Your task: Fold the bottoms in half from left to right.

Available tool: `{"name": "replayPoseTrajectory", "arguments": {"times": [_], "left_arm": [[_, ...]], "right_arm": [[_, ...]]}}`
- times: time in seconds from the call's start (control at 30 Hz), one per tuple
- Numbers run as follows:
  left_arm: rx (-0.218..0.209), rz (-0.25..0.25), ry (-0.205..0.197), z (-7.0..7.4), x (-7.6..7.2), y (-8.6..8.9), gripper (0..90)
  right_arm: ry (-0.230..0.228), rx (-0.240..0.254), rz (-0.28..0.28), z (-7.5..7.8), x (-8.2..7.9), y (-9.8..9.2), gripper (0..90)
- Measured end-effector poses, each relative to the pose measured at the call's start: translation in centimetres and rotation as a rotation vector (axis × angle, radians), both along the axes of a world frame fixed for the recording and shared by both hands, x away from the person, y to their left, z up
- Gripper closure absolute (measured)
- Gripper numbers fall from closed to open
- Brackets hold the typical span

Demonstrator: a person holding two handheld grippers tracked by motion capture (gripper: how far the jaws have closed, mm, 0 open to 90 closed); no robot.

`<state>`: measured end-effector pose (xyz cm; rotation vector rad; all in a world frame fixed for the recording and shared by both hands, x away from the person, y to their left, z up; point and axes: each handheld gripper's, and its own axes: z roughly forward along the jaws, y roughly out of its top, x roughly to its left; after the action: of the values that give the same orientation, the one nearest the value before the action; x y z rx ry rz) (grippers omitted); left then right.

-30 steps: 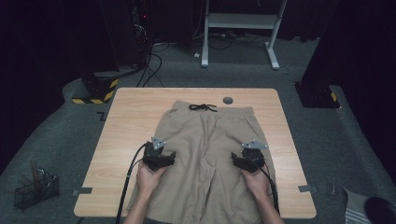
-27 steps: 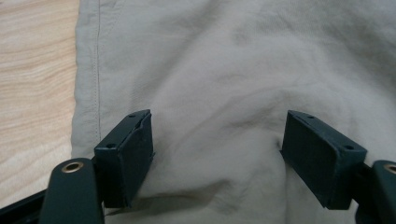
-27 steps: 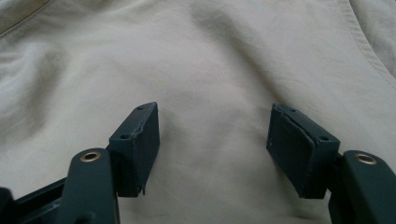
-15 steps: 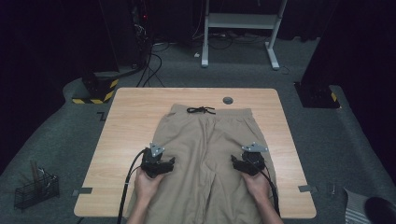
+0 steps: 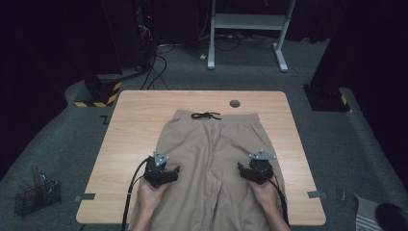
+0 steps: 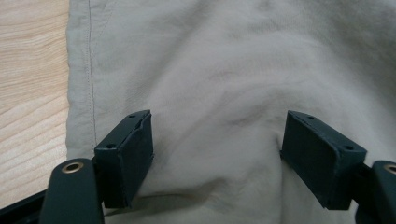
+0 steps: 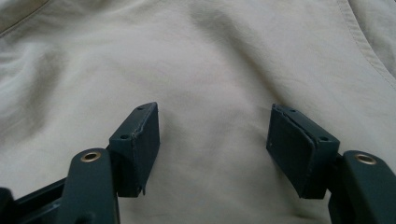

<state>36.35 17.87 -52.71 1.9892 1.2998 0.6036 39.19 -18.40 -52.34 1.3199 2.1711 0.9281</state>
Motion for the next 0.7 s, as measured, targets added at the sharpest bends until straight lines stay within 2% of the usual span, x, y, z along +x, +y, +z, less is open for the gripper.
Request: {"name": "replayPoseTrajectory", "arguments": {"times": [0.53,0.63,0.7], "left_arm": [[-0.007,-0.004,0.003,0.0,-1.7,-0.2,24.7],[-0.004,-0.035,0.012,0.1,-1.5,-0.1,23.3],[-0.002,-0.049,0.046,0.4,-0.9,0.0,23.4]], "right_arm": [[0.002,0.001,0.033,0.0,-1.9,0.0,34.3],[0.004,0.002,0.036,0.0,-1.9,-0.1,34.4],[0.008,-0.002,0.042,0.1,-1.9,-0.1,35.8]]}}
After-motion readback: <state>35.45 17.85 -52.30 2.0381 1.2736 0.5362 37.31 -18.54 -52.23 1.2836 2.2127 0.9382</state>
